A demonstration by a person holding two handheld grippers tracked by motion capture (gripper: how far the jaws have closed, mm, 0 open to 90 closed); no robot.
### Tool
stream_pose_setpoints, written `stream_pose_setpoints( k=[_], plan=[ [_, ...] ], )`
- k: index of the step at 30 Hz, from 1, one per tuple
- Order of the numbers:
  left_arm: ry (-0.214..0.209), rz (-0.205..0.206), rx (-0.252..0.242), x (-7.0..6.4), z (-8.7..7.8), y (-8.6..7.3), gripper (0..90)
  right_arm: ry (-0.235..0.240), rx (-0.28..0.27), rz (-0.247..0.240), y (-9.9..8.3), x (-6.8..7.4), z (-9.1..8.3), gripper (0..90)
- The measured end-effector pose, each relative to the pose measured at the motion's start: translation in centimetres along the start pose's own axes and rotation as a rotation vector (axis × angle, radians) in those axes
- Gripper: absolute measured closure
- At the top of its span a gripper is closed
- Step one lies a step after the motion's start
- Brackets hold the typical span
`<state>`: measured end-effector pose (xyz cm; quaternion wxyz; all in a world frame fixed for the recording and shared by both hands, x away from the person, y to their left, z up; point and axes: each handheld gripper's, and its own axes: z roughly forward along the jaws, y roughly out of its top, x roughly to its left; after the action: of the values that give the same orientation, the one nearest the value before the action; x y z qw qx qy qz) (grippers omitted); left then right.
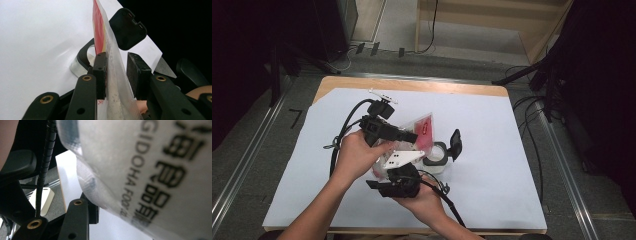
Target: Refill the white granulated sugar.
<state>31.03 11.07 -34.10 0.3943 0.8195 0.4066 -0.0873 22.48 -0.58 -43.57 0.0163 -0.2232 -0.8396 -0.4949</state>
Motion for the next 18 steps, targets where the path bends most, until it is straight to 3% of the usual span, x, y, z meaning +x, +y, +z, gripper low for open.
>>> stream_pose_setpoints(
  k=[18],
  plan=[
    [0.001,0.004,0.003,-0.14,-0.01,0.00,70.2,0.000,-0.001,0.003,-0.03,0.04,-0.03,63.2]
  ],
)
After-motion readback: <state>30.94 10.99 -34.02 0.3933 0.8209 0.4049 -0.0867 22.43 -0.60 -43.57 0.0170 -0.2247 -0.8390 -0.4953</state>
